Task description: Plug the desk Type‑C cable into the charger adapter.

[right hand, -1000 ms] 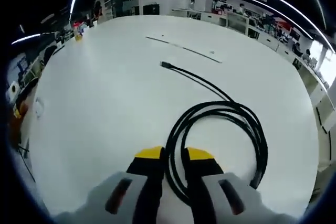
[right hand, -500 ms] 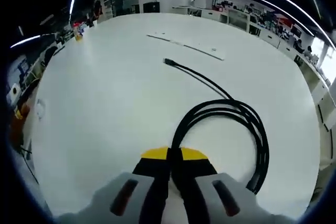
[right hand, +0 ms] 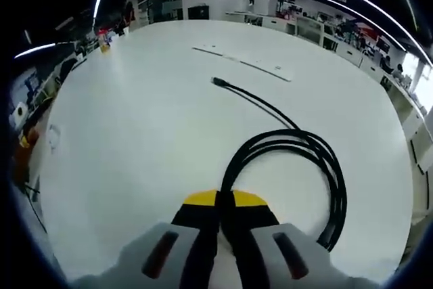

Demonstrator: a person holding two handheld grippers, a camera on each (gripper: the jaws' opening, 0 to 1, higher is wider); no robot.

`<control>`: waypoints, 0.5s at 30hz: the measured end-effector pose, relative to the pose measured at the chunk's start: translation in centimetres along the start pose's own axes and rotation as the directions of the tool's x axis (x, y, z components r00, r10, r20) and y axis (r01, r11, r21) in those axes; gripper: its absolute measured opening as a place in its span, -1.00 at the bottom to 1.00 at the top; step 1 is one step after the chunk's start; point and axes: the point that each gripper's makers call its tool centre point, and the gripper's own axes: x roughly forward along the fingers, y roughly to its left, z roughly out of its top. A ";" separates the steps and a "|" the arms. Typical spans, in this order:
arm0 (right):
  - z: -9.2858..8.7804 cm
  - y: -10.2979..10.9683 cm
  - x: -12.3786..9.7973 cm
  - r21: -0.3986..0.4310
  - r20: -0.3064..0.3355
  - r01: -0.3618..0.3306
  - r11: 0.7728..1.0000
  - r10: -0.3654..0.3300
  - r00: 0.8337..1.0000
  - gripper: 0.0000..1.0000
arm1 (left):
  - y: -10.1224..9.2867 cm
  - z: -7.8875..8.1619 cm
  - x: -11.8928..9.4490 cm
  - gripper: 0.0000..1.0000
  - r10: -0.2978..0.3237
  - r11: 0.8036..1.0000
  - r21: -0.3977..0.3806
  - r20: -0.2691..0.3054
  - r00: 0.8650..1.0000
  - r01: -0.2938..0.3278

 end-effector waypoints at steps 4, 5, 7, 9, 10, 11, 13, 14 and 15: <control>0.0 0.0 0.0 -0.009 0.010 0.006 1.000 -0.006 1.000 -0.92 | 0.0 0.2 0.0 0.99 0.001 1.000 0.001 0.005 1.000 -0.001; 0.0 0.0 -0.1 -0.009 0.012 0.006 1.000 -0.005 1.000 -0.92 | 0.0 0.2 0.0 0.99 0.001 1.000 0.001 0.006 1.000 -0.001; 0.0 -0.1 -0.1 -0.012 0.017 0.004 1.000 -0.004 1.000 -0.92 | 0.0 0.2 0.1 0.99 0.002 1.000 0.001 0.006 1.000 -0.002; 0.1 -0.4 0.0 -0.017 0.019 0.007 1.000 -0.007 1.000 -0.92 | 0.0 0.2 0.1 0.99 0.002 1.000 0.001 0.006 1.000 -0.002; 0.1 -0.5 0.0 -0.019 0.020 0.008 1.000 -0.008 1.000 -0.92 | 0.0 0.2 0.1 0.99 0.002 1.000 0.001 0.007 1.000 -0.002; 0.1 -0.7 0.0 -0.021 0.021 0.010 1.000 -0.010 1.000 -0.92 | 0.0 0.2 0.1 0.99 0.001 1.000 0.002 0.008 1.000 -0.001; 0.0 -0.8 -0.1 -0.025 0.023 0.011 1.000 -0.010 1.000 -0.93 | 0.0 0.3 0.0 0.99 0.002 1.000 0.008 0.008 1.000 -0.002; 0.0 -0.6 -0.2 -0.024 0.027 0.011 1.000 -0.010 1.000 -0.93 | 0.0 0.3 0.0 0.99 0.002 1.000 0.011 0.005 1.000 -0.002; -0.1 -0.6 -0.3 -0.023 0.030 0.010 1.000 -0.009 0.999 -0.93 | 0.0 0.3 0.0 0.99 0.004 1.000 0.013 0.005 1.000 -0.004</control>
